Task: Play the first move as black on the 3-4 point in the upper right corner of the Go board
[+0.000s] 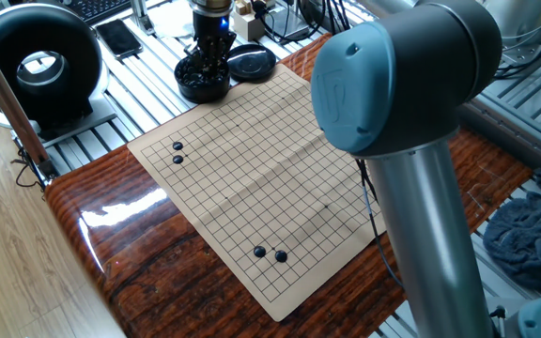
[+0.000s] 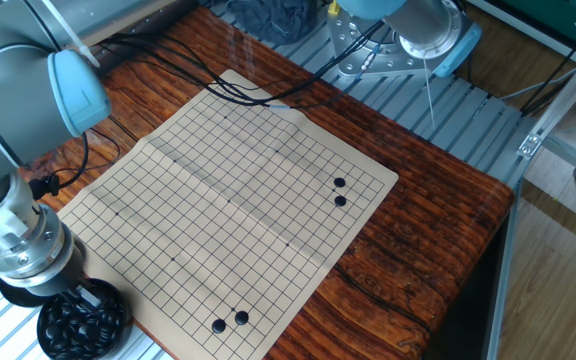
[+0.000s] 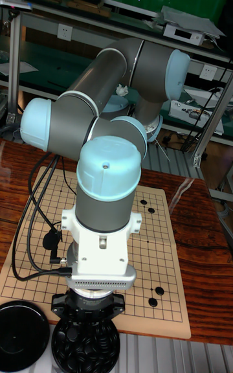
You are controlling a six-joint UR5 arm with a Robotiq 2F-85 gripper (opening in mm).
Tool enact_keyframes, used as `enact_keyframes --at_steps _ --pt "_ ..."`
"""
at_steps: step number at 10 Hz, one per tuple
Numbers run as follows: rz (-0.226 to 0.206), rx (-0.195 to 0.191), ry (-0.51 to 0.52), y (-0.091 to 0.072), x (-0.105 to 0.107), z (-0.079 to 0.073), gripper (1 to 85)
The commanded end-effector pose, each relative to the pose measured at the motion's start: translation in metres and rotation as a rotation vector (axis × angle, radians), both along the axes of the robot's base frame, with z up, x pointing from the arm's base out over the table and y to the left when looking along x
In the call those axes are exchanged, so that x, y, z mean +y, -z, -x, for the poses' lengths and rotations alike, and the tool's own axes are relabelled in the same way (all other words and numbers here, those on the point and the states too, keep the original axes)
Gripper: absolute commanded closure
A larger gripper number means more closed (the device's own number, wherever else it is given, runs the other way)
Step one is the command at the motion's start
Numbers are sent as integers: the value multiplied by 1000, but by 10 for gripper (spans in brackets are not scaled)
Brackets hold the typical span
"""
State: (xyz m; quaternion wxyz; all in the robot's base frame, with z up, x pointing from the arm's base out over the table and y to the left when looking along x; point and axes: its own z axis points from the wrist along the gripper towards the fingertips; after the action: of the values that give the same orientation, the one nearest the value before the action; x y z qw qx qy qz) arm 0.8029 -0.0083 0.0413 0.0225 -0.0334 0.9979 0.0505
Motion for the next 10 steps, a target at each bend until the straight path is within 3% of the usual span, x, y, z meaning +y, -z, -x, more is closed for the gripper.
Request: enact_keyframes --at_steps 1,7,10 --pt "6 11 20 2 -2 2 660" --pt "4 39 28 4 -2 7 660" --pt "-55 -1 35 0 9 -4 660"
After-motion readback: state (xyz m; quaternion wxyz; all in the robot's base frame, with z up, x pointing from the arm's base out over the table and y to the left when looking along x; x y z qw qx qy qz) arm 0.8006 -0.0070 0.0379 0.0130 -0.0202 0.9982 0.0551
